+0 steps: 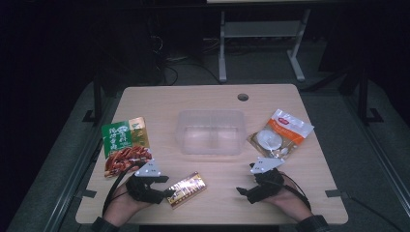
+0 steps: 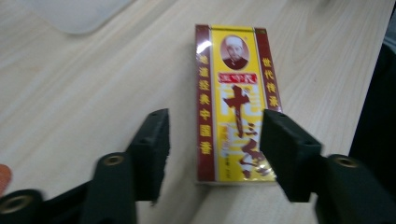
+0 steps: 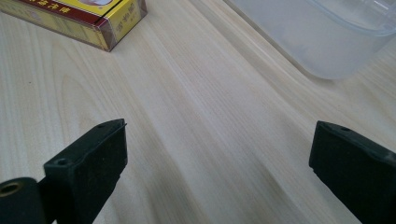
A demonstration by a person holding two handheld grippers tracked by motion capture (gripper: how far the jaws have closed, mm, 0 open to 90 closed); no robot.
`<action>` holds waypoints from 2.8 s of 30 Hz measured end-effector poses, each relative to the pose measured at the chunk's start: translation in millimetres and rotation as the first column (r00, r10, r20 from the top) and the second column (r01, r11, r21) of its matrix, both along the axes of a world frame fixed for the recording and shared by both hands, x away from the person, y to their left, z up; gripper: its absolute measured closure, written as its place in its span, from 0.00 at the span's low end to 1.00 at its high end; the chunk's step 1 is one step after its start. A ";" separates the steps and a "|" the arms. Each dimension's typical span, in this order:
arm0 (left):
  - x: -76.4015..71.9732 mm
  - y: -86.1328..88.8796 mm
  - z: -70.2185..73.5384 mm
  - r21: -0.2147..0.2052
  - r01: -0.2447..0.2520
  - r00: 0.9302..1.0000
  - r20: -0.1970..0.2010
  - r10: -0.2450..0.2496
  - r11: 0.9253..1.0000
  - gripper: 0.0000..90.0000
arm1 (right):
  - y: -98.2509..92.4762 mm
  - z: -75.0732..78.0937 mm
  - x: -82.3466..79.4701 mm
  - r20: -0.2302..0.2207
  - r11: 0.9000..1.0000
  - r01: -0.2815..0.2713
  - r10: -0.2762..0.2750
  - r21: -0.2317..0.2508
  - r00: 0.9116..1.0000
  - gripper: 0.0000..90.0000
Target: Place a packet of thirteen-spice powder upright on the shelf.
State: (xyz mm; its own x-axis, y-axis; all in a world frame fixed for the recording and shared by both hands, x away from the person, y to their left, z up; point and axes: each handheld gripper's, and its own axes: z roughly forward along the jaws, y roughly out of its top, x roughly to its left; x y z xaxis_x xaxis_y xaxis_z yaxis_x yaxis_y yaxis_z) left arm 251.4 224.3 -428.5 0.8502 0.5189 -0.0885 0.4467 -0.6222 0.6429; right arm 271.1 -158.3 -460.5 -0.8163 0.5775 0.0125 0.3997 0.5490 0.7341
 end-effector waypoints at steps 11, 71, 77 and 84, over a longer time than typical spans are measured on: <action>-12.8 -17.7 -14.1 0.081 -0.011 1.000 0.018 0.010 0.997 0.23 | 1.6 3.6 0.2 -0.037 0.999 -0.033 0.034 0.032 0.999 0.06; 3.4 -19.1 8.9 -0.094 0.081 0.996 0.041 -0.078 0.992 0.36 | -2.1 13.1 -0.3 -0.085 0.992 -0.090 0.098 0.088 0.992 0.08; 10.0 -22.1 16.1 -0.138 0.102 0.993 0.074 -0.093 0.985 0.36 | -2.4 19.6 -1.2 -0.056 0.986 -0.129 0.135 0.105 0.989 0.08; 14.1 -26.2 21.9 -0.178 0.132 0.988 0.099 -0.116 0.975 0.36 | -3.3 28.3 2.7 -0.031 0.979 -0.152 0.157 0.133 0.987 0.08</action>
State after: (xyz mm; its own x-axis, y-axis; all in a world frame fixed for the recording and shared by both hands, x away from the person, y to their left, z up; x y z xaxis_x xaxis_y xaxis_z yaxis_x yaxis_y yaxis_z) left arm 265.5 198.1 -406.6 0.9156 0.3908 -0.0945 0.3102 -0.5370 0.7845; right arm 273.8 -161.6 -432.1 -0.8927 0.4359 0.1147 0.3492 0.5079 0.7875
